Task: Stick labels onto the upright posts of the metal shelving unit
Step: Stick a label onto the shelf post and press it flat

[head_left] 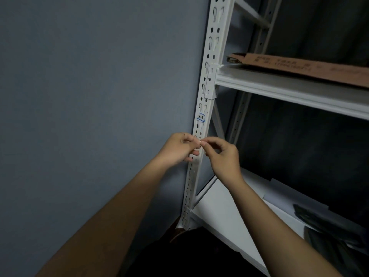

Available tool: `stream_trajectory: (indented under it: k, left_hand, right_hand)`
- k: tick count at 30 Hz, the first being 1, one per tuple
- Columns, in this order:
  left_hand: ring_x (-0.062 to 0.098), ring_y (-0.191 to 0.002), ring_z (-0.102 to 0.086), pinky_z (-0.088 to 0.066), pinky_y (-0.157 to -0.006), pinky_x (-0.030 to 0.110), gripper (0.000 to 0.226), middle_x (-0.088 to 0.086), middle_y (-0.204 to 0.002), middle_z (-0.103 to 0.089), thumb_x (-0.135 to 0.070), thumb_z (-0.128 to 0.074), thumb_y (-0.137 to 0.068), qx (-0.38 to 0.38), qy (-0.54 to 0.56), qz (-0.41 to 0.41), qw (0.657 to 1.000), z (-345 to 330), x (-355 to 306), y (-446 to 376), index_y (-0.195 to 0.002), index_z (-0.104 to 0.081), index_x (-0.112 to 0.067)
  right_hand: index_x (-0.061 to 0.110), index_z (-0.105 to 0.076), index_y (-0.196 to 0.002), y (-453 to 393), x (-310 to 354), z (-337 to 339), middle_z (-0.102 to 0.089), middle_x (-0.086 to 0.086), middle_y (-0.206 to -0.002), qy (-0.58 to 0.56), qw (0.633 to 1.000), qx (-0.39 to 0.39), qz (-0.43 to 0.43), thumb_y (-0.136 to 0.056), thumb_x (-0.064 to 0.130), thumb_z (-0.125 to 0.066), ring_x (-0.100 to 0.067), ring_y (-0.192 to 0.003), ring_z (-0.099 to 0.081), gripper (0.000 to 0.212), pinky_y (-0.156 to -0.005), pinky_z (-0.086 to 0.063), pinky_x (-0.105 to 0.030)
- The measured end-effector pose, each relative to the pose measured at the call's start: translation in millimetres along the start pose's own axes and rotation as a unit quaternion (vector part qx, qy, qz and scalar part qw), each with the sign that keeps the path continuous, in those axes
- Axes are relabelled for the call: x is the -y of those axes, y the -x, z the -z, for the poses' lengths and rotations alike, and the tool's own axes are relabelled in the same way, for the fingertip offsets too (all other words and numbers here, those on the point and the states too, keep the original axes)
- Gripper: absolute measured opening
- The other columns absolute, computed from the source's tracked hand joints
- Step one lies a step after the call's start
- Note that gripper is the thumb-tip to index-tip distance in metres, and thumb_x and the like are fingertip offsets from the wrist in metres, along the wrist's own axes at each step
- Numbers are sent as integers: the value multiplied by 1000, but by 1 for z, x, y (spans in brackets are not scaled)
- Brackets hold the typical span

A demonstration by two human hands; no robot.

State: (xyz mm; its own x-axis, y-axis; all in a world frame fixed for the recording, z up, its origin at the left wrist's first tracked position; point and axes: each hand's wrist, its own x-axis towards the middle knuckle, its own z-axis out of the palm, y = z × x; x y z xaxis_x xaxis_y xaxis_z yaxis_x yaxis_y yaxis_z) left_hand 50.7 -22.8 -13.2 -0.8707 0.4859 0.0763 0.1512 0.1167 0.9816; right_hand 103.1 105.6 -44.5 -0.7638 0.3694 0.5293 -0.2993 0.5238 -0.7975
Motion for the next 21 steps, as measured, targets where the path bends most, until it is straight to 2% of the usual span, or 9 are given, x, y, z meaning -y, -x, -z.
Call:
stream_trajectory:
  k: [4,9,11,16,21]
  left_hand:
    - [9,-78,-66,-48,-54,16,13,2,-82,-69,-13,-60,-91,16,5,5,1000,1,-6,12,-80,-65,-18]
    - [4,-75,-67,-48,-55,15,8,-5,-79,-71,-17,-62,-90,18,25,9,999,-4,-14,22,-84,-68,-18]
    - [4,-74,-67,-50,-58,16,8,-5,-79,-71,-17,-63,-90,11,57,20,998,-5,-17,25,-85,-68,-18]
    - [2,-72,-68,-53,-58,16,9,-1,-83,-72,-17,-63,-89,33,125,55,990,-3,-28,29,-94,-69,-12]
    - [3,-74,-68,-53,-60,17,8,-1,-84,-72,-18,-62,-90,47,105,66,991,-1,-36,30,-86,-68,-15]
  right_hand:
    - [15,-72,-94,10,7,10,-64,6,-89,94,994,14,60,-90,14,-64,-9,-82,-61,9,-72,-51,-18]
    - [12,-68,-90,18,14,16,-55,9,-84,179,975,-18,130,-90,15,-63,-13,-83,-54,6,-69,-50,-35]
    - [11,-69,-92,20,17,18,-58,6,-84,184,970,-40,153,-90,13,-63,-14,-83,-54,6,-68,-49,-35]
    - [11,-73,-91,18,23,26,-68,0,-84,189,957,-50,215,-86,7,-67,-17,-80,-59,9,-71,-42,-20]
    - [15,-77,-91,14,26,32,-70,3,-85,143,967,-55,204,-82,11,-73,-15,-81,-63,10,-74,-53,-31]
